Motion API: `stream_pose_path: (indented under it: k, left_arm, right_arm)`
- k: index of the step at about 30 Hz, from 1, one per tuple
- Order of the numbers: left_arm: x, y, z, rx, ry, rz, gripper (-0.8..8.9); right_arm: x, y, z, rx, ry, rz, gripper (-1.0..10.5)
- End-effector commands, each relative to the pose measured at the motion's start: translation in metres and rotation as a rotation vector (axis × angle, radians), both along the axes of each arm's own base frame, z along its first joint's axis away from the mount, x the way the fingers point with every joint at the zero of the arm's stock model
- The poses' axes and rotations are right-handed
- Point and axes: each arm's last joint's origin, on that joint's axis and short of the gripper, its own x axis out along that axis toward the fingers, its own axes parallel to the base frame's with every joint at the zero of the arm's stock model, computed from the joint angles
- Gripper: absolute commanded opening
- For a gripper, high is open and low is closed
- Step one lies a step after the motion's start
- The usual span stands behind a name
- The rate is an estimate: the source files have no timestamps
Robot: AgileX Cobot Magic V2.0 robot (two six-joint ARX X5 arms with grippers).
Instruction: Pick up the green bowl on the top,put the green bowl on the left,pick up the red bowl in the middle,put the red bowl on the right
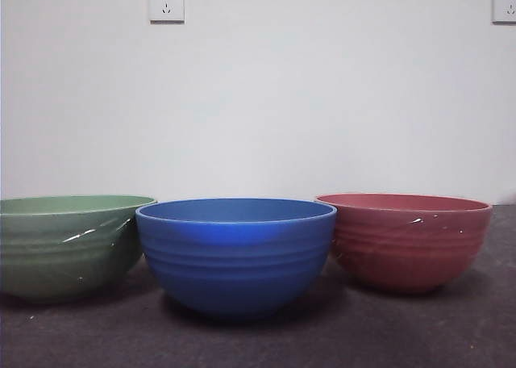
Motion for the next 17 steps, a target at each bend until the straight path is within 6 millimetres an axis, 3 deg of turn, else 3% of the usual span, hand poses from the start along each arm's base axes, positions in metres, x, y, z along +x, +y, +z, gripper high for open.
stream_pose_path:
  k: [1,10,17]
  left_arm:
    - [0.0006,0.0001,-0.005,-0.01,0.012,-0.002,-0.04]
    - [0.0006,0.0001,-0.005,-0.01,0.012,-0.002,-0.04]
    - [0.0006,0.0001,-0.005,-0.01,0.012,-0.002,-0.04]
  right_arm:
    - [0.0004,0.0003,-0.0011,0.006,0.002,-0.003,-0.2]
    - [0.0004,0.0002,-0.0009,-0.002,-0.003,-0.003,-0.2]
    - [-0.0088,-0.0083,-0.0017,-0.15,-0.129,-0.036,-0.2]
